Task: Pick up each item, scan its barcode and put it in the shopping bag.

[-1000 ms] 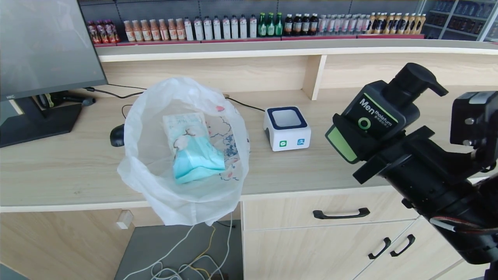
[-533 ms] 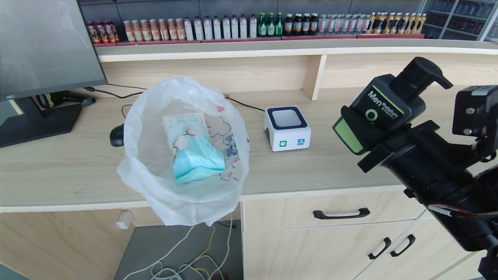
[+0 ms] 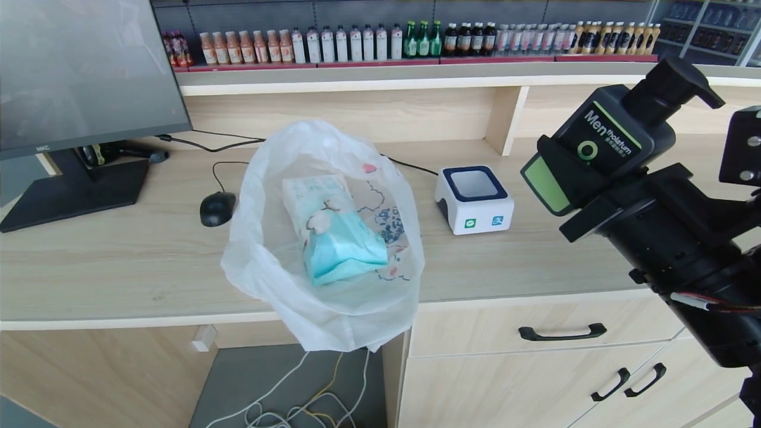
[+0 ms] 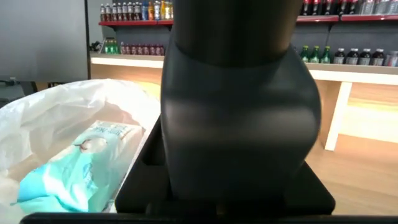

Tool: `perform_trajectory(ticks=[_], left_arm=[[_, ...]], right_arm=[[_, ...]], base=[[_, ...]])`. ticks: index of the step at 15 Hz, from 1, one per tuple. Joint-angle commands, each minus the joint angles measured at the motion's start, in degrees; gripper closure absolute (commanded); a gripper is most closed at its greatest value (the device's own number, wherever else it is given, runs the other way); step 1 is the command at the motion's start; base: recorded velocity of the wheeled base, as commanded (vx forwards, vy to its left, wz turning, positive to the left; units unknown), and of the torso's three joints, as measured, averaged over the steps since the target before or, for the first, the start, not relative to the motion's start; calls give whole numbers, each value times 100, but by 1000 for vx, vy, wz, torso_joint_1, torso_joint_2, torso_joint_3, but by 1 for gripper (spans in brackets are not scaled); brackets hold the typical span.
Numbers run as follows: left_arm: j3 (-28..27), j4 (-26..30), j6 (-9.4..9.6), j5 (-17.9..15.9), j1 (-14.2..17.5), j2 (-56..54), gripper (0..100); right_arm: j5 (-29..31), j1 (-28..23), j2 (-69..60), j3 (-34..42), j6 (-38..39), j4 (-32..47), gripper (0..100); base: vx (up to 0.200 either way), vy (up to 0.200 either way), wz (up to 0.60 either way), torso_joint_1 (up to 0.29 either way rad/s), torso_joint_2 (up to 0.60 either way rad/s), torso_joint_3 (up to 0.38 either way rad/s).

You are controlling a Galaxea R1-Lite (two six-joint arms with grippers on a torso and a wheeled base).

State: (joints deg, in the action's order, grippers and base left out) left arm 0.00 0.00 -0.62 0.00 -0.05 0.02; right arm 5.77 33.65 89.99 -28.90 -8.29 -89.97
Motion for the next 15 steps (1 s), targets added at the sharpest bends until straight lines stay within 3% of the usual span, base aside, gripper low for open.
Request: perform_trajectory(ticks=[1, 9, 15], left_arm=[[0, 0, -8, 0, 5, -2, 0], [0, 0, 1, 0, 5, -2, 0], [0, 0, 36, 0, 5, -2, 0]], right_arm=[[3, 2, -43, 25, 3, -3, 100], [3, 2, -149, 113, 12, -3, 100], [-5, 2, 45, 280, 179, -3, 100]], base=[[0, 200, 0, -7, 2, 2], [0, 200, 0, 1, 5, 5], [0, 0, 0, 0, 0, 0]])
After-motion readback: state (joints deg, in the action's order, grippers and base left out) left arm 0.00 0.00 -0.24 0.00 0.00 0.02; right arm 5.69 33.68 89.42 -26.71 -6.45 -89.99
